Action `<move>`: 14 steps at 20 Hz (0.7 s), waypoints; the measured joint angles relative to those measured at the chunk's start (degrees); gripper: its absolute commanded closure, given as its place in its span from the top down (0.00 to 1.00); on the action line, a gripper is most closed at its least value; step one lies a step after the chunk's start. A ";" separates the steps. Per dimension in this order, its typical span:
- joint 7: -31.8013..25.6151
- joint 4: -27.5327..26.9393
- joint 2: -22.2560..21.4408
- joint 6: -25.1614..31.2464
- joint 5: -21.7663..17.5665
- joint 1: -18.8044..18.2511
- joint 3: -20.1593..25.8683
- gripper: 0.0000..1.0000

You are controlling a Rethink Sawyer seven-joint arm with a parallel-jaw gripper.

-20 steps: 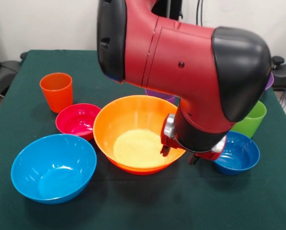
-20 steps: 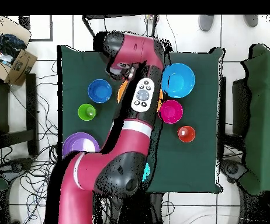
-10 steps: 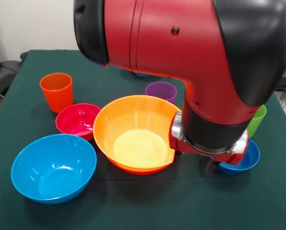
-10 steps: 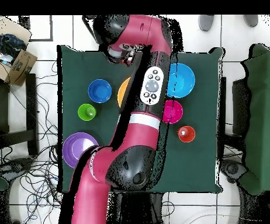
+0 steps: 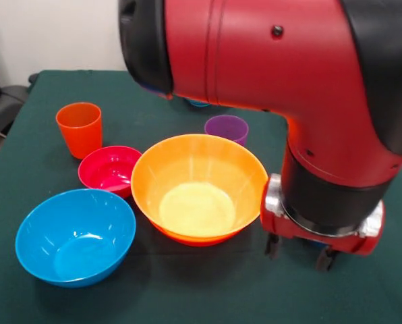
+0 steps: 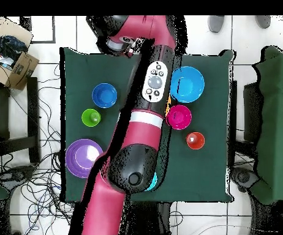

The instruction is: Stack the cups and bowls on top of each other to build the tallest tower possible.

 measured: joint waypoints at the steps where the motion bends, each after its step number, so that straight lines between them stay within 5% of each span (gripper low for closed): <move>1: 0.00 -0.10 0.17 -0.41 0.35 -0.01 -0.57 1.00; 8: 0.00 -0.39 1.82 -5.35 -0.36 0.56 -1.20 1.00; 13: 0.00 1.80 1.29 -8.35 -9.13 3.73 6.46 1.00; 14: 0.00 5.52 -0.44 -8.98 -14.09 6.41 10.90 1.00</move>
